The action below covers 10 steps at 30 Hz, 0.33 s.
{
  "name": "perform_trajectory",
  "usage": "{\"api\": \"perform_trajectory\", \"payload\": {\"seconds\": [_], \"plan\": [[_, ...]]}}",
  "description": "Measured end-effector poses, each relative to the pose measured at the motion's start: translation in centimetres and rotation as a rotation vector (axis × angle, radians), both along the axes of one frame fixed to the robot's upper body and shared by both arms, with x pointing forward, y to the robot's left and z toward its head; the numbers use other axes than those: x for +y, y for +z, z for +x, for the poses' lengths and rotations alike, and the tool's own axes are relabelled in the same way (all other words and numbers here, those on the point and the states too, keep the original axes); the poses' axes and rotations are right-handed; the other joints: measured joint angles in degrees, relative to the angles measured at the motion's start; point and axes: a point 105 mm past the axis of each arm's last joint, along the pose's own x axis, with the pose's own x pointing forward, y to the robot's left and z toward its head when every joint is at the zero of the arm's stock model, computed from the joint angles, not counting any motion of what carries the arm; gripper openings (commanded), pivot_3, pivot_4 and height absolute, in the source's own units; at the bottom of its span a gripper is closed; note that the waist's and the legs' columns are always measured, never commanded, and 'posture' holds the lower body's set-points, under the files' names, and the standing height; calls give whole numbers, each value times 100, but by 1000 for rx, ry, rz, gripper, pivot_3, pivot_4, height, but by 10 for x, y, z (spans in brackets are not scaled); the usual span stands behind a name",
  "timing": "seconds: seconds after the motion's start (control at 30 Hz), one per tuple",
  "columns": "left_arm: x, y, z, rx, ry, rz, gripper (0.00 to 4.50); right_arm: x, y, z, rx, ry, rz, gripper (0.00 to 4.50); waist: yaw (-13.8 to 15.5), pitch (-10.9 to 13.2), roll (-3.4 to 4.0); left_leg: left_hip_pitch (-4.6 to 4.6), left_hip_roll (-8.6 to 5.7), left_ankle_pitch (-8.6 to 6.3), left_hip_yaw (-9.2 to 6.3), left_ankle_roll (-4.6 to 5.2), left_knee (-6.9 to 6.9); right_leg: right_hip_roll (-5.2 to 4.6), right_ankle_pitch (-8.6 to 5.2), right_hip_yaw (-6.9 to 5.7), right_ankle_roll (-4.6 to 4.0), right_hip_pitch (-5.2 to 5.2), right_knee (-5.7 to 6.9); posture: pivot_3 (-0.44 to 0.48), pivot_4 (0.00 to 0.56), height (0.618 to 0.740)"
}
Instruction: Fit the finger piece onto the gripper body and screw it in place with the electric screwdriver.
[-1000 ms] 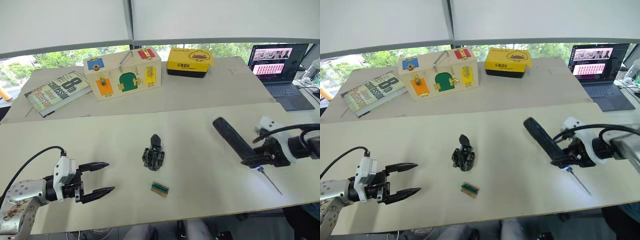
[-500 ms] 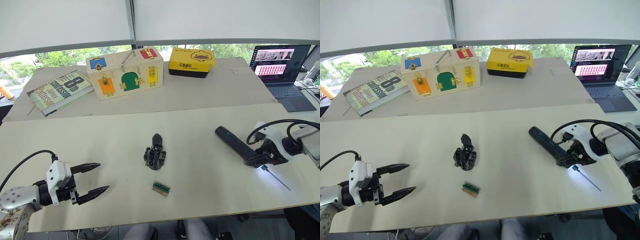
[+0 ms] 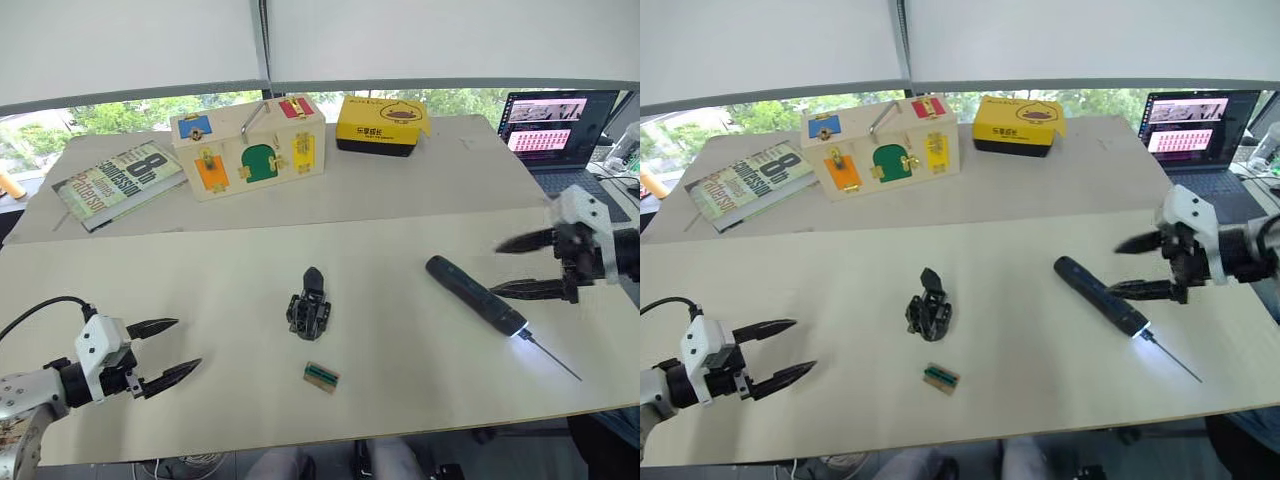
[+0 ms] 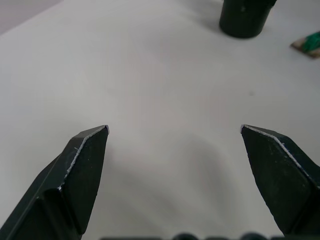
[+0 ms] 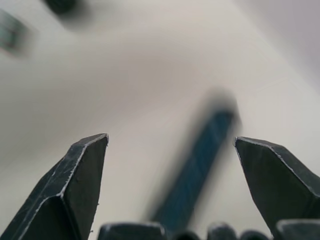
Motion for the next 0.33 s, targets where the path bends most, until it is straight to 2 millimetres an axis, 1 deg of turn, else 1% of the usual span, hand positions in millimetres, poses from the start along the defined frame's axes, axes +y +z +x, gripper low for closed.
{"api": "perform_trajectory", "payload": {"seconds": [0.03,0.07,0.1,0.17,0.27,0.33], "plan": [[3,-1,0,-4,15,15,4500,5,-2,-2,-21,22,40,4443,6,1,1,4,-2,0,1,0,0,-3,1,1,1,4,1,0,150,740],[7,-3,-1,-11,43,26,4500,14,-4,-6,-62,73,86,4443,13,1,1,13,-2,0,0,-1,0,-1,1,3,1,9,1,0,150,740],[11,-6,-3,-22,73,42,4500,27,-8,-15,-107,149,136,4443,15,1,0,34,2,-2,-2,-1,-4,4,0,2,1,29,-1,0,150,740],[14,-10,-6,-26,102,52,4500,40,-16,-24,-130,216,175,4443,17,2,0,41,3,-2,-1,0,-10,4,0,4,1,33,-2,0,150,740],[15,-16,-13,-11,121,53,4500,49,-18,-28,-178,248,206,4443,21,2,0,45,0,-2,0,0,-9,4,0,4,1,37,-1,0,150,740],[14,-16,-15,-15,128,46,4500,50,-20,-28,-206,251,206,4443,36,3,-2,49,0,-2,-1,-1,-9,4,0,4,1,41,-1,0,150,740]]}}
